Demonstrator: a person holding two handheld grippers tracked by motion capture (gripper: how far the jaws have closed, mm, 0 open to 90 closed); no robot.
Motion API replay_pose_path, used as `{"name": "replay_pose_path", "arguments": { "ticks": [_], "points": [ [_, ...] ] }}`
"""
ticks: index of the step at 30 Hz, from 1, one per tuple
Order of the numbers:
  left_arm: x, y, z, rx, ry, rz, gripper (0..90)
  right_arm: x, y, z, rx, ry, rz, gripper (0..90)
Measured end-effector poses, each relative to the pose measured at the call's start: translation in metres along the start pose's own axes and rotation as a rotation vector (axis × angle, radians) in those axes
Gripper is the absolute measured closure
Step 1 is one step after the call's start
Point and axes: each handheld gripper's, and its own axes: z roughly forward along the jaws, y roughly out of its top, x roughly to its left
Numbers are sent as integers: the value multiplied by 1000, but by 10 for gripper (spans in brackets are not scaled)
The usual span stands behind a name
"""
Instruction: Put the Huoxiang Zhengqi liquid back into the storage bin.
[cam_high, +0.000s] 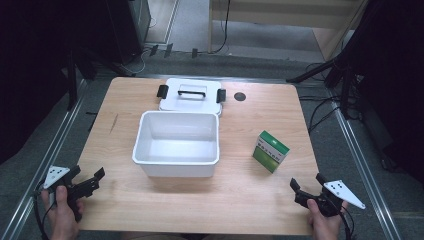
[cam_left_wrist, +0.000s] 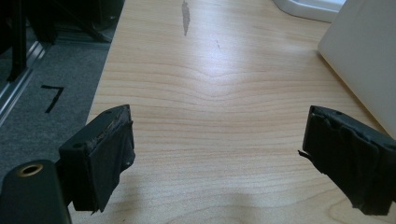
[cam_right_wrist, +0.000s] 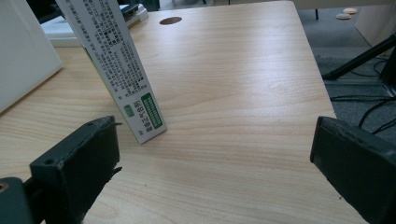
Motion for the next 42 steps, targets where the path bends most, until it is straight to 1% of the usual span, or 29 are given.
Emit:
{"name": "replay_pose_path", "arguments": {
  "ticks": [4,6,9,12,13,14,15,16,17,18,19,21,22,23,24,27,28,29,30,31,32,33,34,35,36,37,39,41,42],
  "points": [
    [-1,0,0,0,6,7,98,1,0,0,4,-3,-6,24],
    [0,0,0,-3,-8,-2,98,1,0,1,5,-14,-5,56],
    [1,-1,-1,-7,-14,-8,98,1,1,0,14,-20,-8,64],
    [0,-1,0,-6,-13,-5,98,1,1,1,37,-2,-27,68],
    [0,-1,0,-4,-12,-5,98,1,2,1,48,-2,-31,76],
    [0,-1,0,-5,-9,-5,98,2,2,1,72,-3,-39,104],
    [0,-1,-1,-4,-8,-3,98,2,2,1,72,-3,-39,104],
    [0,-1,-1,-5,-9,1,99,4,4,1,102,-10,-74,121],
    [-1,-1,-1,-4,-9,3,98,5,5,1,112,-5,-89,123],
    [-1,-1,-1,-4,-9,3,98,5,5,1,112,-5,-89,123],
    [-1,-1,-1,-5,-7,5,99,8,8,0,136,15,-124,124],
    [-1,-1,-1,-4,-7,10,99,9,10,0,140,22,-131,123],
    [-1,-1,-1,-3,-7,11,99,10,13,-1,152,36,-137,123],
    [-1,-1,0,-5,-8,12,99,10,16,-1,175,46,-152,123],
    [-1,-1,0,-5,-8,12,99,10,16,-1,175,46,-152,123],
    [-2,-1,0,-5,-9,14,99,12,24,0,232,53,-188,125],
    [-2,-1,-1,-6,-9,14,99,14,31,1,278,59,-220,125],
    [-2,-1,-1,-5,-9,15,99,14,31,1,278,59,-220,125],
    [-2,-1,-1,-4,-8,16,99,15,37,2,312,63,-250,125],
    [-2,-1,-1,-4,-7,17,99,15,37,2,312,63,-250,125],
    [-2,-1,-1,-2,-6,16,99,16,40,4,335,59,-262,127],
    [-2,-1,0,-4,-4,16,99,16,44,6,365,54,-277,128],
    [-2,-1,-1,-1,-3,16,99,17,50,11,416,52,-301,131],
    [-2,-1,-1,-1,-3,16,99,17,53,12,436,50,-311,131],
    [-2,-1,-1,-1,-3,17,99,17,53,12,436,50,-311,131],
    [-2,-1,-1,-3,-3,15,99,19,61,16,489,52,-350,130],
    [-2,-1,-1,-3,-4,15,99,20,67,20,536,39,-375,132],
    [-2,-1,-1,-4,-4,15,99,21,76,24,605,40,-404,133],
    [-2,-1,-1,-4,-4,14,99,21,76,24,605,40,-404,133]
  ]
}}
